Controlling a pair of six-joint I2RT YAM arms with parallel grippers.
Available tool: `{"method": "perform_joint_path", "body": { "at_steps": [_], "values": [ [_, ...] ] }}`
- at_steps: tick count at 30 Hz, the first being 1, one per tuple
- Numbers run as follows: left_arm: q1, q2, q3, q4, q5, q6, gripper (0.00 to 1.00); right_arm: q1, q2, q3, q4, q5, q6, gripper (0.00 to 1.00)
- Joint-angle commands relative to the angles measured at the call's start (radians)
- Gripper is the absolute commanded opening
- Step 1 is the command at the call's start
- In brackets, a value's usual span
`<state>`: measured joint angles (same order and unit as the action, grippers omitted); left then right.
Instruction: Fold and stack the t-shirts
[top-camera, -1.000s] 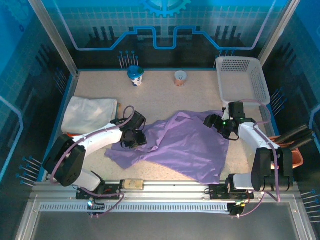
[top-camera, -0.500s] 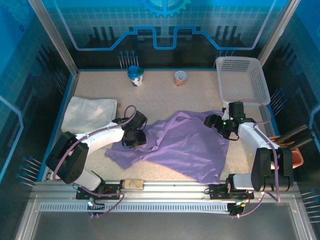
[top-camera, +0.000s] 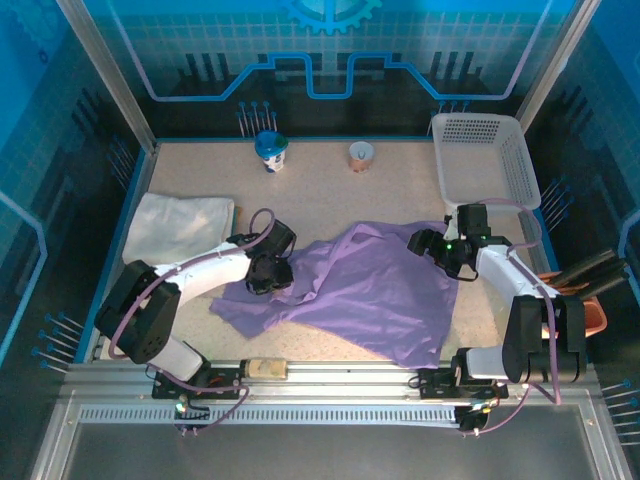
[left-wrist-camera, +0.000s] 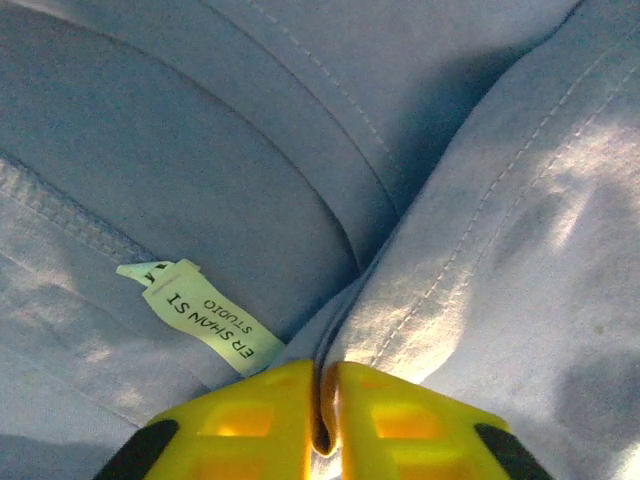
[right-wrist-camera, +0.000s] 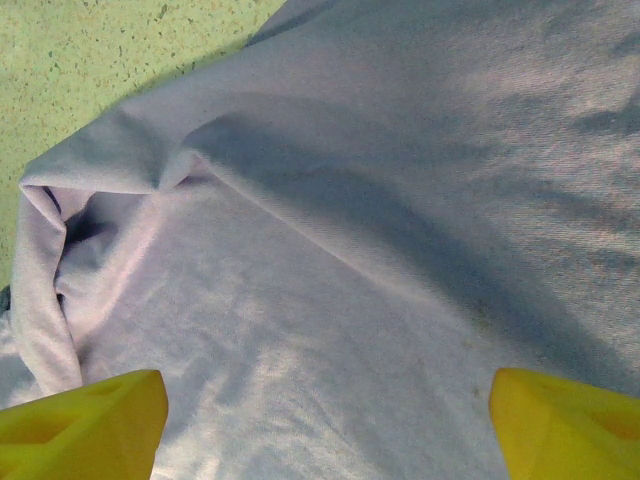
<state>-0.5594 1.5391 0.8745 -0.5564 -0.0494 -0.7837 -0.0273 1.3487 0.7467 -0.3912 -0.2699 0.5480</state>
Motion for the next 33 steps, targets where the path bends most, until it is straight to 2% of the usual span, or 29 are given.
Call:
{"method": "perform_joint_path", "body": {
  "at_steps": [1,5,11,16,20,25,28,30,31,33],
  "values": [
    [-0.005,0.013,0.026,-0.032,-0.016,0.01,0.12,-0.012,0.009,-0.013,0.001,-0.004,-0.012,0.85],
    [-0.005,0.017,0.041,-0.058,-0.03,0.02,0.0,-0.013,0.013,-0.01,0.0,-0.004,-0.011,0.85],
    [0.045,0.049,0.243,-0.201,-0.137,0.184,0.0,-0.022,0.006,0.016,-0.016,0.0,-0.013,0.85],
    [0.165,0.154,0.56,-0.274,-0.188,0.365,0.0,-0.026,-0.014,0.036,-0.021,0.002,-0.007,0.85],
    [0.236,0.316,0.866,-0.323,-0.201,0.498,0.0,-0.032,-0.023,0.045,-0.032,-0.006,-0.006,0.85],
    [0.314,0.604,1.365,-0.413,-0.19,0.601,0.0,-0.045,-0.067,0.04,-0.049,-0.015,-0.003,0.85],
    [0.339,0.807,1.732,-0.473,-0.204,0.655,0.0,-0.048,-0.088,0.051,-0.075,-0.024,-0.002,0.85],
    [0.348,0.908,1.903,-0.465,-0.221,0.691,0.0,-0.048,-0.1,0.059,-0.095,-0.023,-0.001,0.85],
    [0.35,0.932,1.929,-0.427,-0.238,0.707,0.0,-0.048,-0.107,0.062,-0.105,-0.022,0.001,0.85],
    [0.35,0.922,1.861,-0.299,-0.252,0.735,0.0,-0.047,-0.121,0.065,-0.122,-0.027,0.001,0.85]
  ]
}}
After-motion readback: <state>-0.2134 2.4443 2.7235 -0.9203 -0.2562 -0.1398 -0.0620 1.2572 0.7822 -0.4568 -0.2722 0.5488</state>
